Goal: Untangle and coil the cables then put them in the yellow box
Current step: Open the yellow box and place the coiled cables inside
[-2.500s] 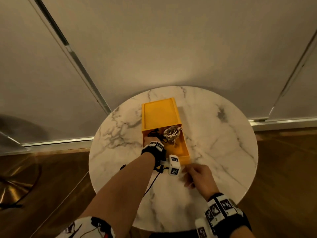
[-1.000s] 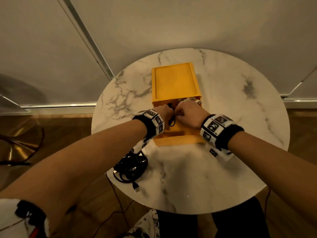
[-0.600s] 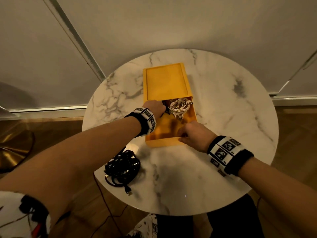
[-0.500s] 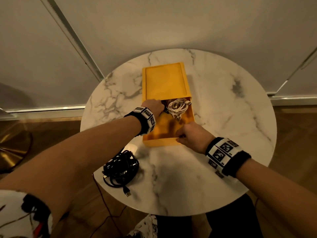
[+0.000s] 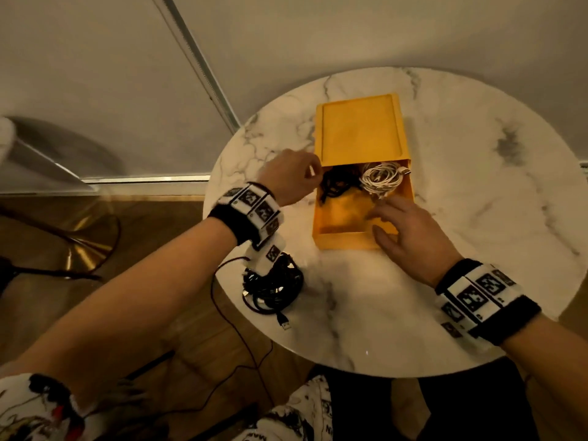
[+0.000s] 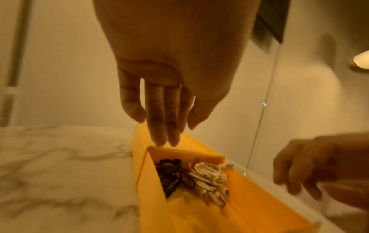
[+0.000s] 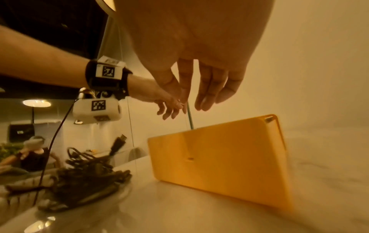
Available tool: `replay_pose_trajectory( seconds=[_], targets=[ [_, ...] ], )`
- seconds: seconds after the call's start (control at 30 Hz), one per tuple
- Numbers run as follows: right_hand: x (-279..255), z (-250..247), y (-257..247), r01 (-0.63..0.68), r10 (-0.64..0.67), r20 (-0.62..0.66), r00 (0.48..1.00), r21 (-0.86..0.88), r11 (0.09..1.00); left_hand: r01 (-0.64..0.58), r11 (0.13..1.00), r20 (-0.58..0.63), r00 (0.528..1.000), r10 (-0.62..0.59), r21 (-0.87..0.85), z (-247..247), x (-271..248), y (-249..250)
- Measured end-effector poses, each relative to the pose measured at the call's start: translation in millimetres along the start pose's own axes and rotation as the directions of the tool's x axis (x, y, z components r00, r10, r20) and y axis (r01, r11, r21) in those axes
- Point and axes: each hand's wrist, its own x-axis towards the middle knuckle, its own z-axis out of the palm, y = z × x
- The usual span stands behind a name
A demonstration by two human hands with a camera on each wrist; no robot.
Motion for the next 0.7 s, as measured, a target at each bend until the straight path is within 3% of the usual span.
replay_pose_trajectory(
  seconds=[0.13, 0.23, 0.3, 0.43, 0.6, 0.7],
  targets=[
    [-13.2, 16.6, -41.0, -0.028, 0.018, 0.044, 0.999, 0.227, 0.973, 0.164, 0.956, -0.064, 0.981, -0.185, -0.244, 3.4, -71.9, -48.6],
    [-16.8, 45.0, -65.7, -0.092, 0.053, 0.162, 0.985, 0.241, 0.966, 0.342, 0.886, -0.007, 0.932, -0.363, -0.313, 25.6, -124.8, -85.7],
    [-18.8, 63.3, -78.4, -0.186, 0.122, 0.310, 0.943, 0.185, 0.965, 0.439, 0.832, 0.068, 0.894, -0.443, -0.339, 44.9, -156.4, -93.3],
    [-24.2, 90.2, -97.7, -0.128, 0.096, 0.471, 0.877, 0.037, 0.991, 0.357, 0.834, 0.110, 0.933, -0.344, -0.420, 85.7, -195.2, -71.5],
    [-20.0, 98.4, -106.1, -0.036, 0.026, 0.383, 0.924, 0.019, 0.999, 0.273, 0.850, -0.008, 0.951, -0.310, -0.450, 116.7, -209.2, -62.1],
    [-11.2, 103.8, -108.2, 0.064, -0.039, 0.429, 0.903, -0.044, 0.997, 0.265, 0.882, -0.015, 0.956, -0.294, -0.389, 117.5, -209.8, -64.4]
  ],
)
